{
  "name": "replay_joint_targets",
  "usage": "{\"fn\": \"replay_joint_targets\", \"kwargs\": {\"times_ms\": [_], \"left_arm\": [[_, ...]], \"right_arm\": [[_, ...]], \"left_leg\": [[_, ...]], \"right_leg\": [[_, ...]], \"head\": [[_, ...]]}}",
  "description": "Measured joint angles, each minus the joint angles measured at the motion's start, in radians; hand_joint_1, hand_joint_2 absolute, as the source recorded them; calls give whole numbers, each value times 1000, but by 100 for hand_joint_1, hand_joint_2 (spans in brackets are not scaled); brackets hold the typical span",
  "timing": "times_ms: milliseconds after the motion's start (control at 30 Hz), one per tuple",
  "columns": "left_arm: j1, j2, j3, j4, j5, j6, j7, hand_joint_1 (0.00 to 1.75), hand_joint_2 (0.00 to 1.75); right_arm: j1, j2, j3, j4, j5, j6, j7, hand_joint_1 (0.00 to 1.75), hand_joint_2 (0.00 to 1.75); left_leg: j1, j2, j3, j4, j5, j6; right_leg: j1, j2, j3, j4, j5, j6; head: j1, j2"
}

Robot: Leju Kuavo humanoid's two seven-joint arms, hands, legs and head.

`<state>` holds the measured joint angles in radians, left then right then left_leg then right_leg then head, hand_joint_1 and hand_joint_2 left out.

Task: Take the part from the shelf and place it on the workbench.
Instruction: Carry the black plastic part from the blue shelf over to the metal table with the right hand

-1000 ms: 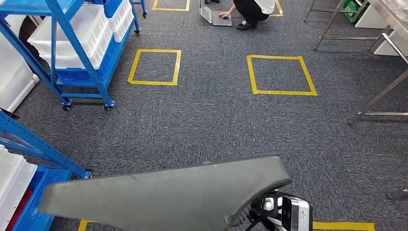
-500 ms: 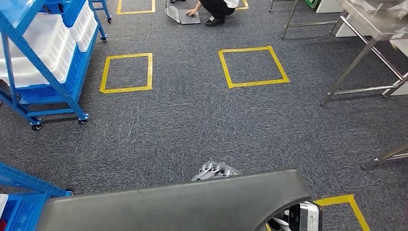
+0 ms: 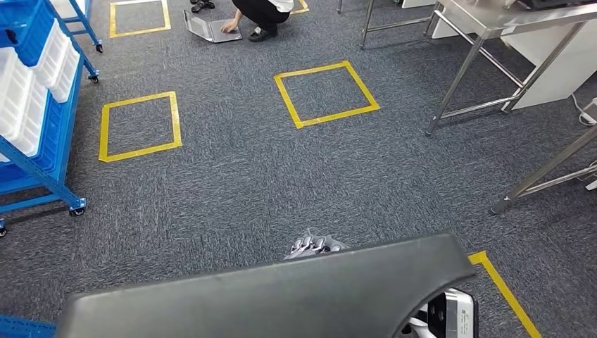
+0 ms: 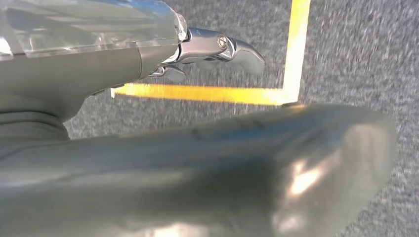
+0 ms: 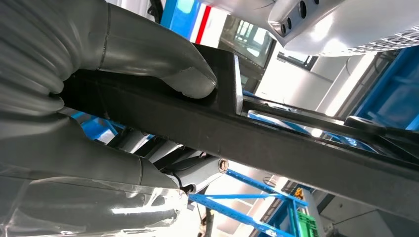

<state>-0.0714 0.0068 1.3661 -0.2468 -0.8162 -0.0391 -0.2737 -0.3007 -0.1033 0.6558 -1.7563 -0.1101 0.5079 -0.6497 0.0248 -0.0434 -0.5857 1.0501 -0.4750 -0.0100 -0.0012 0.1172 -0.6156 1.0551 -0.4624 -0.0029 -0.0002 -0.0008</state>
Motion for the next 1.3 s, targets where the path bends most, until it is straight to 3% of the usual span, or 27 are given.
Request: {"fn": "replay_joint_targets", "kwargs": {"times_ms": [67,133,200,233,267,333,400,433,500,567,600,667,700,733,767,800,867,933,1000,1033,1100,1133,1200,1233,1267,1300], "left_arm": [[-2,1,0,0,0,0,0,0,0],[0,2,0,0,-1,0,1,0,0],[3,2,0,0,-1,0,2,0,0],[3,2,0,0,-1,0,2,0,0],[3,2,0,0,-1,0,2,0,0],[2,2,0,0,-1,0,2,0,0],[2,2,0,0,-1,-2,3,0,0],[1,2,0,0,-1,-2,3,0,0],[-3,2,0,0,-2,-5,2,0,0],[-7,2,0,0,-2,-6,2,0,0],[-7,2,0,0,-1,-5,2,0,0],[-3,2,0,0,1,-4,1,0,0],[1,2,0,0,2,-3,2,0,0],[4,2,0,0,4,-2,2,0,0],[6,2,0,0,6,-1,2,0,0],[6,2,0,0,7,-1,2,0,0],[4,2,0,0,9,-2,1,0,0],[2,2,1,0,10,-2,1,0,0],[-2,1,1,0,10,-2,1,0,0],[-4,0,1,0,10,-3,1,0,0],[-5,-1,1,0,10,-3,1,0,0],[-4,-1,1,0,10,-3,1,0,0],[0,-1,1,0,10,-3,1,0,0],[1,-1,1,0,10,-3,1,0,0],[0,-1,1,0,10,-3,1,0,0],[0,-1,1,0,10,-3,1,0,0]], "right_arm": [[-4,-1,0,0,-6,0,0,175,175],[-8,-2,0,0,-11,-1,1,175,175],[-9,-2,0,0,-13,-1,2,175,175],[-8,-3,0,0,-13,-1,3,175,175],[-8,-3,0,0,-13,-1,5,175,175],[-10,-3,0,0,-14,-1,10,175,175],[-15,-3,1,0,-18,-1,15,175,175],[-17,-3,1,0,-21,-1,17,175,175],[-18,-3,1,-1,-26,-1,19,175,175],[-19,-3,2,-1,-29,-1,20,175,175],[-21,-2,3,-2,-30,-1,21,175,175],[-22,-2,8,0,-31,0,21,175,175],[-20,-2,12,1,-31,0,21,175,175],[-19,-2,15,2,-31,0,22,175,175],[-18,-2,18,4,-31,1,25,175,175],[-18,-2,21,5,-31,1,28,175,175],[-20,-2,27,8,-31,0,33,175,175],[-22,-1,33,11,-33,-1,34,175,175],[-23,-1,37,13,-36,-1,34,175,175],[-24,-1,38,14,-37,-1,34,175,175],[-27,-1,41,15,-39,-2,33,175,175],[-29,-1,42,16,-40,-2,33,175,175],[-30,-1,44,20,-41,-2,33,175,175],[-30,-2,45,22,-41,-2,33,175,175],[-30,-2,46,24,-41,-2,33,175,175],[-32,-2,47,25,-42,-2,33,175,175]], "left_leg": [[2,20,5,-10,4,11],[0,43,9,-15,4,18],[-1,66,10,-16,1,20],[-1,78,11,-16,-1,20],[-1,88,14,-16,-3,19],[-2,107,24,-16,-10,14],[-6,124,33,-18,-16,4],[-7,134,36,-19,-18,0],[-9,149,44,-24,-23,-11],[-6,122,44,-4,-42,-18],[-4,99,27,36,-64,-20],[-3,65,-39,162,-119,-21],[-3,59,-71,216,-133,-22],[-3,55,-90,239,-127,-22],[-3,52,-91,226,-103,-22],[-2,45,-74,175,-65,-22],[1,7,-27,52,-6,-19],[1,-19,-3,-6,5,-12],[-1,-5,0,-11,5,0],[-1,5,2,-14,6,7],[1,26,7,-20,9,18],[0,37,8,-21,7,22],[-3,60,10,-21,4,24],[-3,72,11,-21,1,24],[-4,83,15,-20,-2,24],[-5,94,20,-21,-6,22]], "right_leg": [[1,-39,-20,42,-26,10],[-1,-92,-76,153,-81,20],[-6,-109,-131,251,-108,26],[-7,-113,-136,255,-97,26],[-7,-117,-122,223,-69,25],[-1,-151,-55,90,-6,15],[12,-182,-10,-2,19,2],[17,-185,-6,-13,15,-2],[17,-163,-3,-21,18,-11],[11,-142,10,-37,22,-20],[7,-133,17,-43,24,-25],[7,-112,20,-45,22,-30],[7,-99,20,-44,22,-32],[7,-85,20,-42,21,-32],[7,-71,21,-39,20,-32],[6,-57,21,-35,18,-30],[4,-33,18,-23,11,-21],[3,-13,10,-15,7,-10],[0,1,4,-15,8,2],[1,-11,2,-10,5,8],[1,-61,-25,48,-30,19],[-1,-89,-54,106,-60,24],[-5,-109,-120,229,-109,31],[-6,-112,-137,256,-110,32],[-6,-115,-133,245,-90,31],[-5,-120,-109,195,-56,28]], "head": [[4,0],[9,0],[9,0],[9,0],[9,0],[9,0],[9,0],[9,0],[8,0],[7,0],[6,0],[4,0],[3,0],[3,0],[3,0],[3,0],[4,0],[4,0],[3,0],[5,0],[9,0],[11,0],[12,0],[12,0],[12,0],[12,0]]}}
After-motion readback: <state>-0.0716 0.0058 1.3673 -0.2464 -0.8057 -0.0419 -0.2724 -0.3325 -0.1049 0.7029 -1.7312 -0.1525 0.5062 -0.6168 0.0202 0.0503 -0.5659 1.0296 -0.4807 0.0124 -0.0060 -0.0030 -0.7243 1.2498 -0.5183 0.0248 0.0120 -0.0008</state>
